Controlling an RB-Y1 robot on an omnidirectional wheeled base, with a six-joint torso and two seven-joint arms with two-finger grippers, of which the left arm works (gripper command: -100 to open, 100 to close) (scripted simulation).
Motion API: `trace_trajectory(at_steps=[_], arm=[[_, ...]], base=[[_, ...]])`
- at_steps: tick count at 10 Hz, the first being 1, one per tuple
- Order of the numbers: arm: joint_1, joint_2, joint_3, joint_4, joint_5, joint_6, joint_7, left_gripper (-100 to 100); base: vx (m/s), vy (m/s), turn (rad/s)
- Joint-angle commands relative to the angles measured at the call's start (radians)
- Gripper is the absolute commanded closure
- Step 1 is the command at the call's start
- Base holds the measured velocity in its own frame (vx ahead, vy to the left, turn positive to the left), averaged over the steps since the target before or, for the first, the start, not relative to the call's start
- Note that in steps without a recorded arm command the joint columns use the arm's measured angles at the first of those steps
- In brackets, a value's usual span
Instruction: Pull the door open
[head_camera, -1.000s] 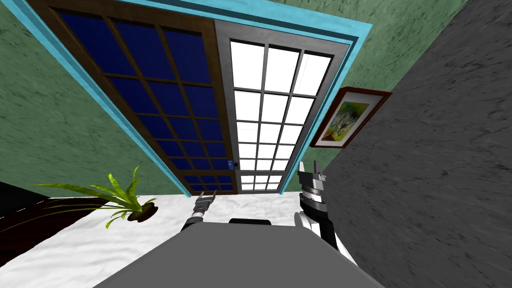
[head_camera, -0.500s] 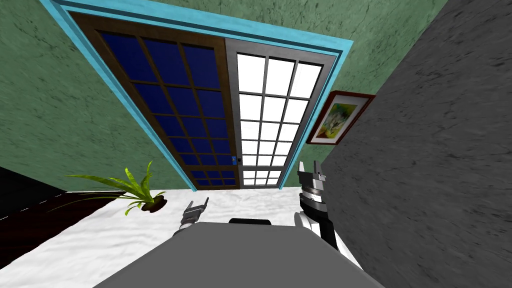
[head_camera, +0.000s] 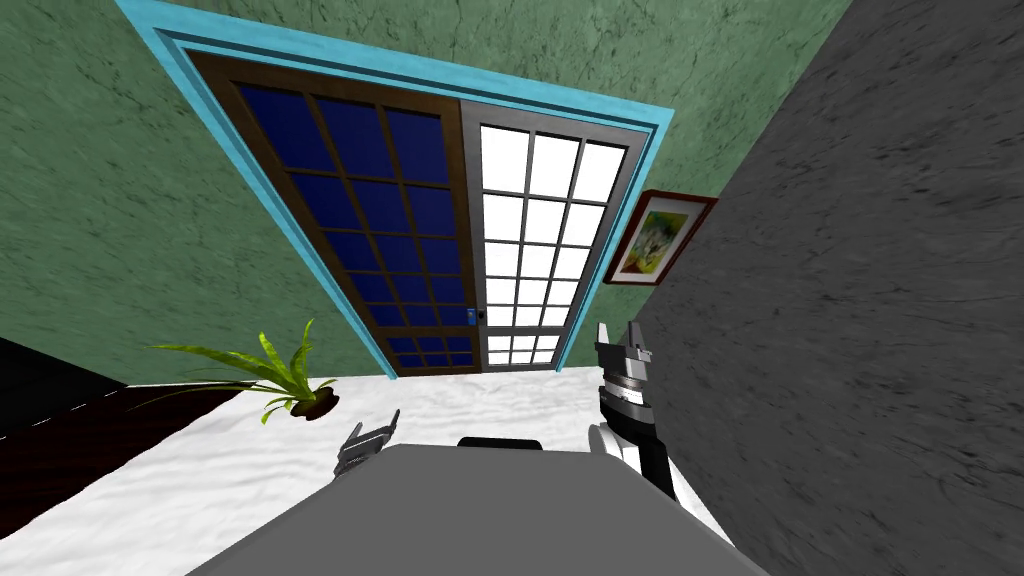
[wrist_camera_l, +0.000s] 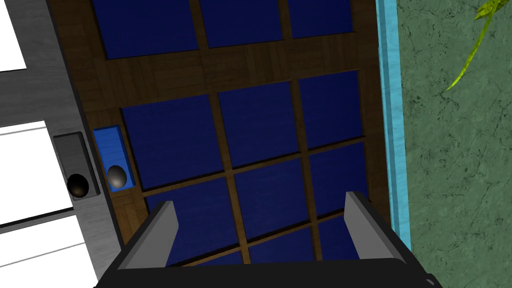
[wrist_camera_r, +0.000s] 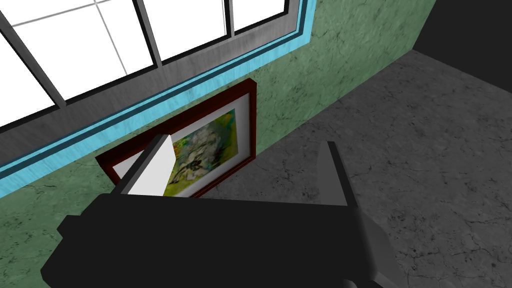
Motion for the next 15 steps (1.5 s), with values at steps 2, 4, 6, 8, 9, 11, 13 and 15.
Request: trace_trajectory(at_steps=[2, 4, 6, 8, 9, 11, 13, 15], arm=[[-0.016, 0.004, 0.04, 0.047, 0.018, 0.0, -0.026, -100], [-0.04, -0.002, 0.076, 0.07, 0.036, 0.008, -0.051, -100], [-0.074, -0.011, 0.089, 0.077, 0.044, 0.01, -0.066, -100], [-0.091, -0.016, 0.089, 0.077, 0.045, 0.01, -0.07, -100], [-0.116, -0.023, 0.09, 0.077, 0.047, 0.01, -0.077, -100], [-0.15, -0.032, 0.084, 0.072, 0.046, 0.009, -0.081, -100], [-0.172, -0.039, 0.08, 0.069, 0.046, 0.008, -0.085, -100], [-0.213, -0.05, 0.068, 0.059, 0.042, 0.006, -0.088, -100]], base=[[-0.062, 0.031, -0.069], [-0.012, 0.051, -0.184], [0.131, 0.063, -0.22], [0.153, 0.037, -0.091], [0.147, 0.024, -0.164], [0.208, 0.02, -0.149], [0.164, 0.042, -0.089], [0.192, 0.045, -0.159]])
